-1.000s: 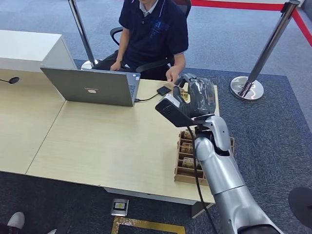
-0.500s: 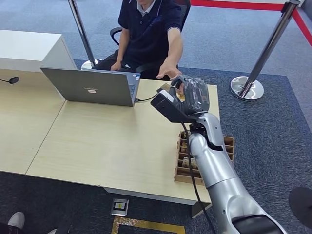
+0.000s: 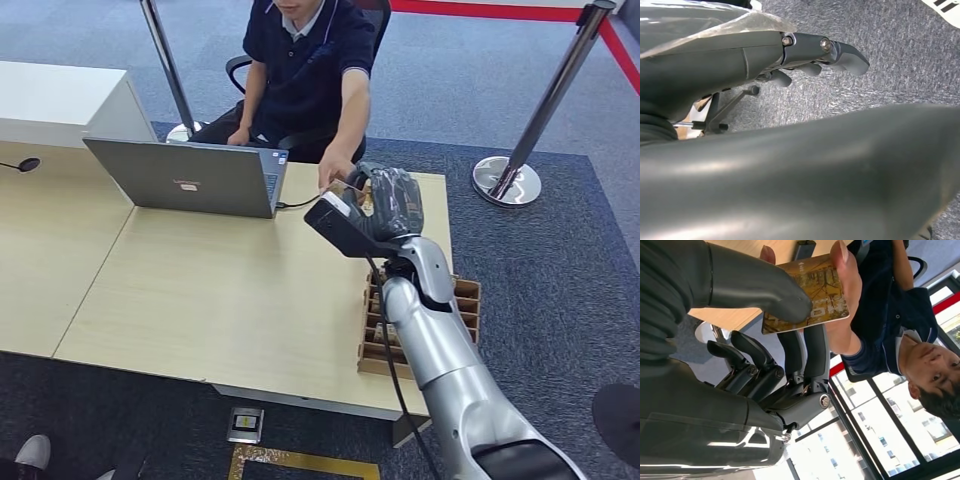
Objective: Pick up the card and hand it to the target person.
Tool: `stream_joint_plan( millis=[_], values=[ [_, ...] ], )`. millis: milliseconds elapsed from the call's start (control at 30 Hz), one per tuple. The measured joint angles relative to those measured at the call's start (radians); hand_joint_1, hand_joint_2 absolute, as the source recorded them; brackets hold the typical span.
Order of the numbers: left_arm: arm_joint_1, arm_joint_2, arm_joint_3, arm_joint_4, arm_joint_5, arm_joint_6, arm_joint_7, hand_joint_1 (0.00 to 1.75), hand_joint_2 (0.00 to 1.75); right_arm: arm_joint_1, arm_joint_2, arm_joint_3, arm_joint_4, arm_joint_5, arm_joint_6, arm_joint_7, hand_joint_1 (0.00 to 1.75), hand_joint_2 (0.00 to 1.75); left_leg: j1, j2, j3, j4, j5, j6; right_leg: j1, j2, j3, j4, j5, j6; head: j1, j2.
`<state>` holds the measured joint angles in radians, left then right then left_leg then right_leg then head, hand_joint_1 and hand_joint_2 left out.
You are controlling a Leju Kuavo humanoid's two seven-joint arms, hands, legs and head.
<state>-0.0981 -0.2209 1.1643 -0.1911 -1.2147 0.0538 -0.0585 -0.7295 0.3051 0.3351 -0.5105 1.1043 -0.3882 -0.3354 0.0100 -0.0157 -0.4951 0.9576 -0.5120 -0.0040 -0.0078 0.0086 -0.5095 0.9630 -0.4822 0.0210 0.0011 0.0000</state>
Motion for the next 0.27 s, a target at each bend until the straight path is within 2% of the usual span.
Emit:
stream_joint_plan(
  millis=[33,67,267],
  values=[
    [0.000,0.000,0.000,0.000,-0.002,0.000,0.000,0.00,0.00,0.000,0.000,-0.002,0.001,0.000,-0.004,-0.002,0.35,1.75,0.000,0.000,0.000,0.000,0.000,0.000,0.000,0.000,0.000,0.000,0.000,0.000,0.000,0.000],
    [0.000,0.000,0.000,0.000,-0.003,0.000,0.000,0.00,0.00,0.000,0.001,-0.006,0.001,-0.002,-0.012,-0.004,0.03,1.75,0.000,0.000,0.000,0.000,0.000,0.000,0.000,0.000,0.000,0.000,0.000,0.000,0.000,0.000],
    [0.000,0.000,0.000,0.000,-0.006,0.000,0.001,0.00,0.00,0.019,0.001,-0.037,-0.027,-0.036,-0.061,-0.026,0.00,1.75,0.000,0.000,0.000,0.000,0.000,0.000,0.000,0.000,0.000,0.000,0.000,0.000,0.000,0.000]
  ],
)
